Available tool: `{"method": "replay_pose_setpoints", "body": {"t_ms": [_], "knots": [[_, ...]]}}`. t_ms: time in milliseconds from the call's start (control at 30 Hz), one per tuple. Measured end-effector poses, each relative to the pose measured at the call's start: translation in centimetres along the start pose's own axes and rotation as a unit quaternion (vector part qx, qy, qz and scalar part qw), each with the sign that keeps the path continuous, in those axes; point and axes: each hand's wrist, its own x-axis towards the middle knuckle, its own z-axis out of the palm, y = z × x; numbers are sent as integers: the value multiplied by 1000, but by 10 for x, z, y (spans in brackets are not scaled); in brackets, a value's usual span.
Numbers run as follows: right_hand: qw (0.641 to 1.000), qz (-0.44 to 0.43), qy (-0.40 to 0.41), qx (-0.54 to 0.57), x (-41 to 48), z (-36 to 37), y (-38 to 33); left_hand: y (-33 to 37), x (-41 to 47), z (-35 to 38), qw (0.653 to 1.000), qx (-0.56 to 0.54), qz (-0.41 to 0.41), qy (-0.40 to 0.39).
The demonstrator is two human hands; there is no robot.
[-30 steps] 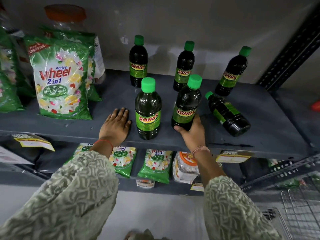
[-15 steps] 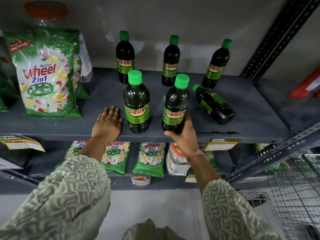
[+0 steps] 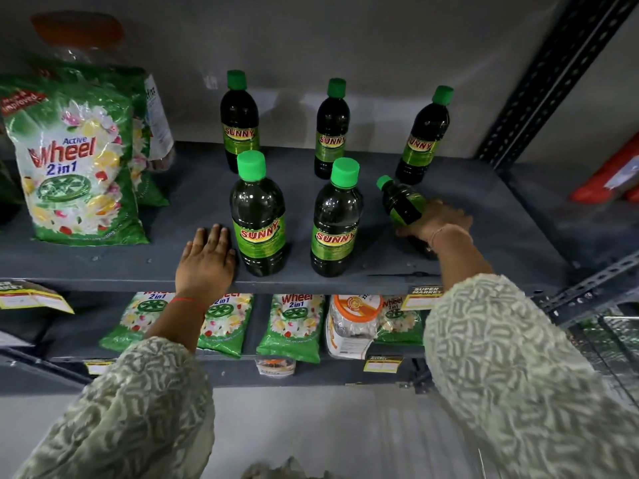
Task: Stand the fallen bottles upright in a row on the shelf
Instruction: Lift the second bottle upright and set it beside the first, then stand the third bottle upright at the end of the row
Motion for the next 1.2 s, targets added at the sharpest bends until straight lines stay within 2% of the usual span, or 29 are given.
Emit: {"method": "replay_pose_setpoints", "body": {"t_ms": [67, 133, 200, 267, 367, 500, 633, 767, 900, 1100, 1167, 1200], "knots": [[998, 6, 44, 34, 0, 7, -3, -1, 0, 1, 1000, 1, -3, 4], [986, 9, 116, 121, -4, 16, -8, -1, 1, 3, 1000, 3, -5, 7], [952, 10, 171, 253, -10, 25, -15, -2, 1, 4, 1000, 7, -9, 6], [910, -6, 194, 365, -14, 36, -20, -2, 2, 4, 1000, 12, -8, 5], [858, -53, 187, 475, -22, 56, -22, -3, 2, 5, 1000, 22, -7, 1], [842, -105, 172, 501, -24, 65, -17, -3, 3, 5, 1000, 20, -11, -1], [803, -101, 137, 572, -34, 64, -16, -1, 2, 3, 1000, 7, -14, 3], [865, -49, 192, 460, -32, 65, -27, -2, 1, 3, 1000, 7, -8, 7], [838, -72, 153, 519, -25, 68, -17, -3, 1, 3, 1000, 10, -11, 2], [844, -119, 7, 523, -11, 65, 8, -1, 0, 2, 1000, 8, -7, 6], [834, -94, 2, 544, -11, 59, 1, -1, -1, 2, 1000, 9, -5, 11], [843, -73, 25, 533, -12, 58, -6, -1, -1, 2, 1000, 9, -3, 13]]}}
